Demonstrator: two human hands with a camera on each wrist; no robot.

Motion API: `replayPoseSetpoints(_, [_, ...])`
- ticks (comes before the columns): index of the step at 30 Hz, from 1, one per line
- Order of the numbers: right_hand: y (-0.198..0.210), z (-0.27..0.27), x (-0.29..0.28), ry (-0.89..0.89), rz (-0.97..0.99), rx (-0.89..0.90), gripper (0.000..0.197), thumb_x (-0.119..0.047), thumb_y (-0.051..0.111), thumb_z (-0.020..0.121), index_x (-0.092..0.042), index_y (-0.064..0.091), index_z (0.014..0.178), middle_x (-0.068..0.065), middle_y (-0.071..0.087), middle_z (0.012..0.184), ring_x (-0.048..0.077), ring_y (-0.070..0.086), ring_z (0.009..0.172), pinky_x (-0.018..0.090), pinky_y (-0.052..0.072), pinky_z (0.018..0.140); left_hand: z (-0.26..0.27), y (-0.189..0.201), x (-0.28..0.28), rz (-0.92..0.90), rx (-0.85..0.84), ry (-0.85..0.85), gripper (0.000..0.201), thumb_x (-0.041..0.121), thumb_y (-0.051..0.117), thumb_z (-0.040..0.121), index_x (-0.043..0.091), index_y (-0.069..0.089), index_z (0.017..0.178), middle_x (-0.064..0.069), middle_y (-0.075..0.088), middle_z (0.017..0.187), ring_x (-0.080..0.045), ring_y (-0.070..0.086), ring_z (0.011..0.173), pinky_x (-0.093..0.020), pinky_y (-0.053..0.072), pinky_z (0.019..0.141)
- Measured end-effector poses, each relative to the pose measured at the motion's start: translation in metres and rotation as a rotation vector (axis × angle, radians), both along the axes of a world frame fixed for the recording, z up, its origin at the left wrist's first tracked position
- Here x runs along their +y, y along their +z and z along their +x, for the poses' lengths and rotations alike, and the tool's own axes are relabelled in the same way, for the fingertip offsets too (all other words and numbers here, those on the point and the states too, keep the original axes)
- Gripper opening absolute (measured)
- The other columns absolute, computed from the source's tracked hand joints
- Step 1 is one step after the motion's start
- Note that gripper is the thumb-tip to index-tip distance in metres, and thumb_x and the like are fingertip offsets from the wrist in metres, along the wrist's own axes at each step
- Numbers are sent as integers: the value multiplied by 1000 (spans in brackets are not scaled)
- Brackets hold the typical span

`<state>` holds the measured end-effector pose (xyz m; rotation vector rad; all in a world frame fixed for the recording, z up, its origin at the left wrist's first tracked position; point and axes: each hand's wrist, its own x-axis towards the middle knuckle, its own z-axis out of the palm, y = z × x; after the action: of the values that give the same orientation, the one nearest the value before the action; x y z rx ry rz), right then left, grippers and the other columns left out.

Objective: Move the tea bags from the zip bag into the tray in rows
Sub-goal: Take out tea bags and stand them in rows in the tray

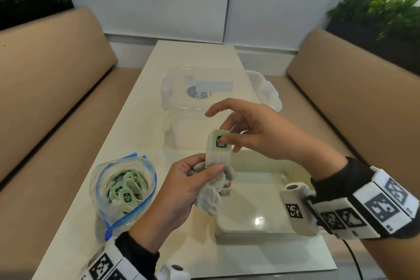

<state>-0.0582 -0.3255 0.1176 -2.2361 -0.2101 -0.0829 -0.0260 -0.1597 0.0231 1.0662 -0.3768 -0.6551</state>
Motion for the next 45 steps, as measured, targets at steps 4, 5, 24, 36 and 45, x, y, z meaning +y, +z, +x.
replayPoseSetpoints(4, [5, -2, -4, 1, -67, -3, 12, -8, 66, 85, -16, 66, 93, -7, 70, 84, 21, 68, 76, 30, 58, 70, 0, -11, 2, 62, -9, 19, 15, 10, 75, 65, 9, 77, 80, -15, 72, 84, -24, 69, 74, -29, 56, 62])
replayPoseSetpoints(5, [7, -4, -7, 9, -76, 2, 9, -9, 66, 86, -17, 66, 90, -8, 70, 84, 18, 68, 76, 29, 58, 69, 0, -15, 3, 85, -21, 31, 14, 10, 79, 66, 9, 76, 80, -14, 72, 85, -25, 69, 78, -34, 58, 67])
replayPoseSetpoints(24, [-119, 42, -32, 244, -519, 681, 17, -4, 63, 82, -16, 72, 89, -22, 58, 71, -9, 54, 64, 12, 41, 68, 40, -44, 73, 103, 10, 289, 73, 48, 93, 20, 19, 76, 84, -8, 73, 86, -29, 72, 73, -27, 56, 61])
replayPoseSetpoints(36, [-141, 59, -28, 212, -777, 582, 41, 1, 40, 89, -16, 71, 109, 5, 67, 111, 26, 58, 96, 21, 39, 78, 41, -45, 70, 120, 6, 278, 62, 41, 92, 33, 16, 75, 88, -10, 73, 89, -31, 71, 74, -26, 56, 62])
replayPoseSetpoints(45, [-150, 65, -25, 287, -903, 548, 44, 6, 40, 86, -11, 67, 116, 4, 64, 123, 27, 56, 113, 36, 45, 98, 33, -43, 52, 150, 91, 155, 40, -2, 64, 70, 20, 71, 103, -9, 73, 89, -35, 71, 77, -22, 49, 48])
